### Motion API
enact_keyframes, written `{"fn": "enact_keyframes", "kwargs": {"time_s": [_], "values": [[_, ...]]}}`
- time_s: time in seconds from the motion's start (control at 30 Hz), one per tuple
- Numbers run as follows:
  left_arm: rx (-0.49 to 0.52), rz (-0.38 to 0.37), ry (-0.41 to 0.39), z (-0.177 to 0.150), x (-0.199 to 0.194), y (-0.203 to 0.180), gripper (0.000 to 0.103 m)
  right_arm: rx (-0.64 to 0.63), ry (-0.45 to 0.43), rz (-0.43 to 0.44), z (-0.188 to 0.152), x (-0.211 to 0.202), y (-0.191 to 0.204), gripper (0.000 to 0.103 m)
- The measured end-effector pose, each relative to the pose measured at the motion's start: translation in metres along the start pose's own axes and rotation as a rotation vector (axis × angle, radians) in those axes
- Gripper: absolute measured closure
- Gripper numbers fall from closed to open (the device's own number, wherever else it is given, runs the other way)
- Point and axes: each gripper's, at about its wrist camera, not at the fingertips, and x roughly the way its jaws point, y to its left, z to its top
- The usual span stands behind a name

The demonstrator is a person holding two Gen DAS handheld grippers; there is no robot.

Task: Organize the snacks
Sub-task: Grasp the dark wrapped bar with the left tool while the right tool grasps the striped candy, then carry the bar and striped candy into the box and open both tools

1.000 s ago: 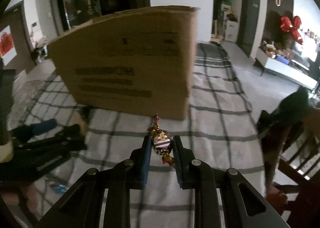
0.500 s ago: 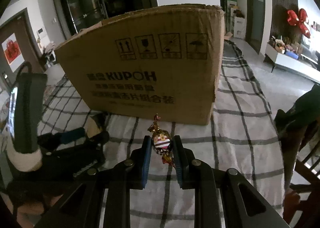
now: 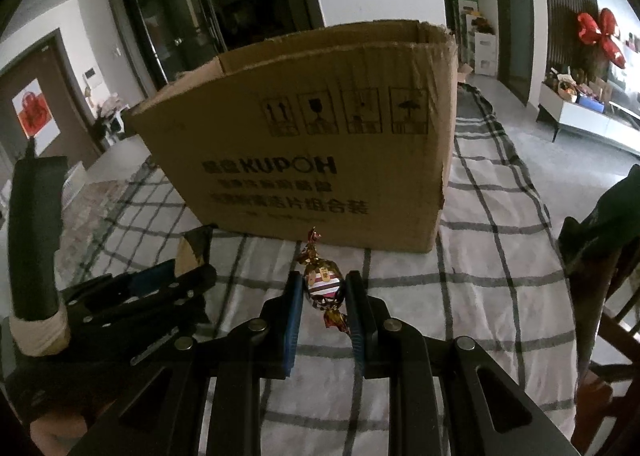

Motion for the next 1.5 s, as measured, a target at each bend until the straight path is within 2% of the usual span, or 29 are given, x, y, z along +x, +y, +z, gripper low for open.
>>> {"fn": "enact_keyframes", "kwargs": {"time_s": [0.17,0.37,0.6,0.87,1.13,1.33,1.5], "values": [[0.038,-0.015,-0.044,-0.004,-0.025,-0.004,0.068,-0.001,-0.022,0.01,-0.001,-0.018,0.003,0.08],[0.066,-0.067,-0.11,0.001,-0.059,-0.008,0.068,-0.01,-0.067,0.018,0.005,-0.044,0.009,0.08],[0.1,-0.091,-0.195,0.022,-0.091,-0.007,0.069,-0.037,-0.14,0.02,0.021,-0.075,0.019,0.08],[0.151,-0.12,-0.266,0.055,-0.113,-0.011,0.069,-0.048,-0.223,0.012,0.056,-0.097,0.02,0.08],[0.204,-0.133,-0.279,0.096,-0.107,-0.019,0.069,-0.097,-0.278,-0.015,0.096,-0.099,0.022,0.08],[0.226,-0.098,-0.277,0.118,-0.089,-0.022,0.069,-0.119,-0.281,-0.02,0.119,-0.086,0.02,0.08],[0.228,-0.098,-0.269,0.131,-0.074,-0.023,0.069,-0.133,-0.274,-0.018,0.131,-0.07,0.018,0.08]]}}
